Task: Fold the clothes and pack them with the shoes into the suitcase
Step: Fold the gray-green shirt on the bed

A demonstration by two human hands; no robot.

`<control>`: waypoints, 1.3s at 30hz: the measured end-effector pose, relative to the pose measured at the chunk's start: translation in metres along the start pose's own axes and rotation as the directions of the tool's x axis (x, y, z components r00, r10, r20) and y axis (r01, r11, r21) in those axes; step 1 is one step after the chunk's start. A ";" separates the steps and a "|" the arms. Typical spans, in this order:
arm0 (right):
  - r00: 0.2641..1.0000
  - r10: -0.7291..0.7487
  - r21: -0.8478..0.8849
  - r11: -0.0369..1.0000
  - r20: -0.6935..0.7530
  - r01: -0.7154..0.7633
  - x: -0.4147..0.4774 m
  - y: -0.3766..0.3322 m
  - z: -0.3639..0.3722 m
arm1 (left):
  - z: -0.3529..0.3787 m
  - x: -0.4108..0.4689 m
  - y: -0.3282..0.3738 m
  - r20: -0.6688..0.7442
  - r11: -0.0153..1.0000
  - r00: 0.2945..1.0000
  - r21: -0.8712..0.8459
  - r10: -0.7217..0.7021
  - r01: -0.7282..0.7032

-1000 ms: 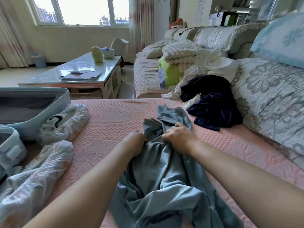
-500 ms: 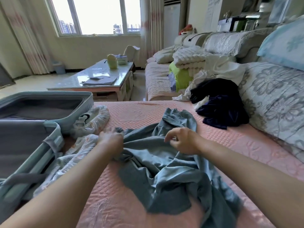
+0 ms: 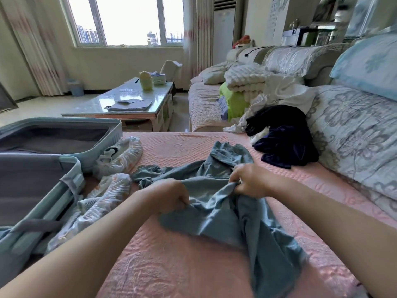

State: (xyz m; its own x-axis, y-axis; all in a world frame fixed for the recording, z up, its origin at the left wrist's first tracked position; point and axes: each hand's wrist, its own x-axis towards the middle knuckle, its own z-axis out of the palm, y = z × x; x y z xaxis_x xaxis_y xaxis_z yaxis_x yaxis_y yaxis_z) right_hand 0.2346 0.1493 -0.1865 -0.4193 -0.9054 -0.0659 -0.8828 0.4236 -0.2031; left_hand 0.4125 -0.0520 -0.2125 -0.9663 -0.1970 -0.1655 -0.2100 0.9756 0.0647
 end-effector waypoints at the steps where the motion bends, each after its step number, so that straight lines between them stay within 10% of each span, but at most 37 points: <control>1: 0.997 0.046 0.019 0.999 -0.068 -0.045 0.005 0.006 -0.004 | -0.008 0.002 0.002 -0.064 0.999 0.998 0.051 -0.016 0.020; 8: 0.880 0.467 0.362 0.838 -0.088 -0.408 0.052 0.048 -0.023 | -0.038 0.047 -0.010 -0.274 0.923 0.915 0.163 -0.297 0.349; 12: 0.816 0.573 0.740 0.519 0.069 -0.428 0.080 0.053 -0.022 | -0.049 0.086 -0.016 -0.239 0.790 0.797 -0.452 -0.555 0.415; 15: 0.791 0.606 0.948 0.294 -0.085 -0.122 0.113 0.058 -0.018 | -0.053 0.121 -0.026 -0.441 0.749 0.692 -0.625 -0.571 0.220; 18: 0.806 0.473 0.874 0.474 -0.357 0.109 0.134 0.068 -0.009 | -0.051 0.145 -0.025 -0.462 0.724 0.776 -0.689 -0.429 -0.010; 24: 0.941 0.092 0.266 0.964 -0.326 -0.002 0.135 0.070 0.033 | 0.009 0.170 -0.034 -0.532 0.953 0.826 -0.303 -0.186 0.019; 31: 0.990 0.064 -0.227 0.973 0.122 -0.035 0.121 0.075 0.053 | 0.043 0.154 -0.038 -0.237 0.999 0.972 0.047 -0.001 0.013; 39: 0.998 0.048 -0.212 0.976 0.034 -0.040 0.102 0.062 0.036 | 0.009 0.131 -0.026 -0.215 0.988 0.973 -0.147 -0.084 0.053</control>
State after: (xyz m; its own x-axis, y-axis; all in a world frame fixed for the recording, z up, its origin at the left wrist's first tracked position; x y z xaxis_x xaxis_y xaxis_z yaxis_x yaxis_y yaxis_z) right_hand 0.1449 0.0817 -0.2412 -0.4537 -0.8845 -0.1091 -0.8903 0.4552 0.0119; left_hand 0.2926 -0.1022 -0.2452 -0.9545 -0.2949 0.0449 -0.2807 0.9387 0.2000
